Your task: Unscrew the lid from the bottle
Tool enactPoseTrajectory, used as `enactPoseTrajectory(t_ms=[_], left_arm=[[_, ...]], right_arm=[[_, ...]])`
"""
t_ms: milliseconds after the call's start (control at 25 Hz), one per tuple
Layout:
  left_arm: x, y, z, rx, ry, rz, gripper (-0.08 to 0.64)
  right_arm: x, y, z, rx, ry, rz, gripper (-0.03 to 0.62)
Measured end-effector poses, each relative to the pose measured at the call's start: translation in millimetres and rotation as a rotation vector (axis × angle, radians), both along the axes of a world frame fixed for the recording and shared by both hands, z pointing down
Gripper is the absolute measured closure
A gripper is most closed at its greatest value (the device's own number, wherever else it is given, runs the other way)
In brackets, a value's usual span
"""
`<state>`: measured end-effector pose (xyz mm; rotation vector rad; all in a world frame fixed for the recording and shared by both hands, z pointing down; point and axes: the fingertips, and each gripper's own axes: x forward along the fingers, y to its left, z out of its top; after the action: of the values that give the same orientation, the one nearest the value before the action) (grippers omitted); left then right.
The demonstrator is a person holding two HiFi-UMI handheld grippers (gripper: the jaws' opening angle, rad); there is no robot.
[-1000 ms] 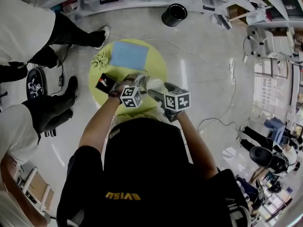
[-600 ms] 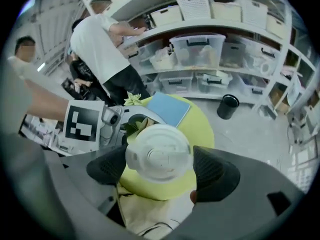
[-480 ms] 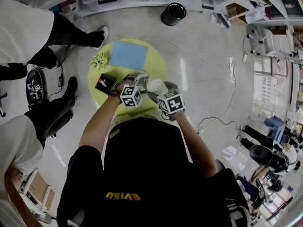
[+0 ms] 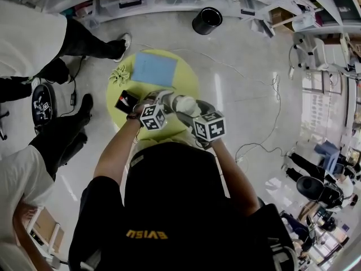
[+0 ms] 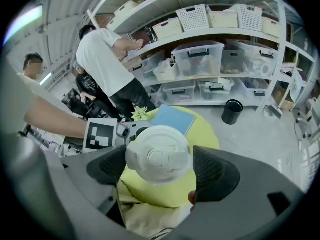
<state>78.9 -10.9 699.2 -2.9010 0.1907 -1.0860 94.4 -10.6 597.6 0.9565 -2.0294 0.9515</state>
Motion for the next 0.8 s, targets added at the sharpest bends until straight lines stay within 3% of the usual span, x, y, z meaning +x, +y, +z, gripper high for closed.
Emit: enactPoseTrajectory(t_ms=[160, 360, 480, 800], left_arm=[[-9.9, -9.8, -2.6, -0.082, 0.039, -0.151, 0.179], [-31.0, -14.0, 1.7, -0.192, 0.068, -0.369, 0.178], [-39.9, -10.3, 4.1, -0.191, 0.055, -0.413, 0.178], [-50.5, -6.9, -1.6, -0.201, 0.043, -0.467, 0.178]], right_arm=[[-2.8, -0.2, -10.4, 0.008, -0.056, 0.059, 0.173], [-9.0, 5.0, -11.5, -0.044, -0.193, 0.183, 0.172], [-14.9, 7.1, -13.3, -0.056, -0.234, 0.21, 0.172], [-18.0, 9.3, -21.8, -0.032, -0.234, 0.216, 0.172]])
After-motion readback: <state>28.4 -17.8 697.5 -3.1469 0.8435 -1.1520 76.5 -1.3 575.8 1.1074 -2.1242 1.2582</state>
